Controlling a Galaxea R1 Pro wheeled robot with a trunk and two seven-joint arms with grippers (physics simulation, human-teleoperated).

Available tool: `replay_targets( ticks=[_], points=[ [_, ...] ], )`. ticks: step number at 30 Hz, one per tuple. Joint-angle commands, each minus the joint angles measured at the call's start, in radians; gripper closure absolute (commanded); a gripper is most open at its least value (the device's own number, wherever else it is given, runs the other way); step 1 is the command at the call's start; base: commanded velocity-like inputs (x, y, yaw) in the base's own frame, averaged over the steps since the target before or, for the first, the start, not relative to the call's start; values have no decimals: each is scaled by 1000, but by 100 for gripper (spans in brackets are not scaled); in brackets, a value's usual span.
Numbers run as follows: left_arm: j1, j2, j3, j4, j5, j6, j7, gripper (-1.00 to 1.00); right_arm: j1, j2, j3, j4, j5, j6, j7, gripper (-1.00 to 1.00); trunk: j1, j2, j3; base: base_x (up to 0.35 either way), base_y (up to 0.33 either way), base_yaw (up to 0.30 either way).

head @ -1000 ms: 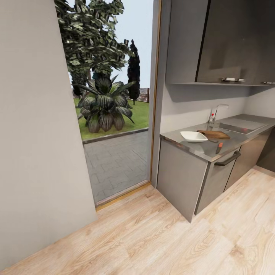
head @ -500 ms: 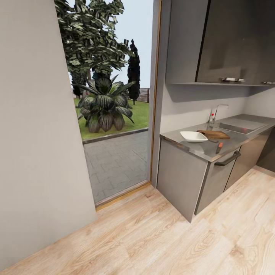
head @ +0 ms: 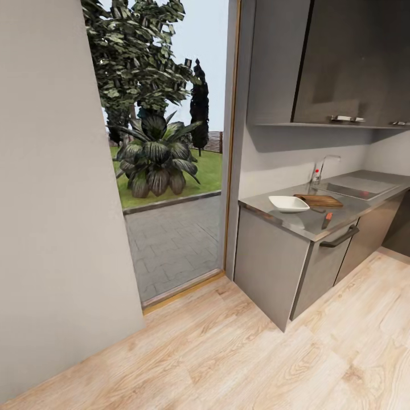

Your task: In the kitchen, take the Vidalia onion out of the sink, dice it on the chopping board with the paring knife, put the diced onion into the bowl on the countertop, then place both the paring knife and the chopping board into the sink.

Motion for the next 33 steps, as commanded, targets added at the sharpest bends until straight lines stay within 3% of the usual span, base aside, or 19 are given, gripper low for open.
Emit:
replay_targets(
  ticks=[1, 33],
  points=[
    [1, 0, -1, -2, -4, -1, 2, -100, 1, 0, 5, -2, 3, -1, -5, -100, 0, 0, -1, 0, 0, 0],
    [1, 0, -1, -2, -4, -1, 2, -100, 1, 1, 6, -2, 3, -1, -5, -100, 0, 0, -1, 0, 0, 0]
  ],
)
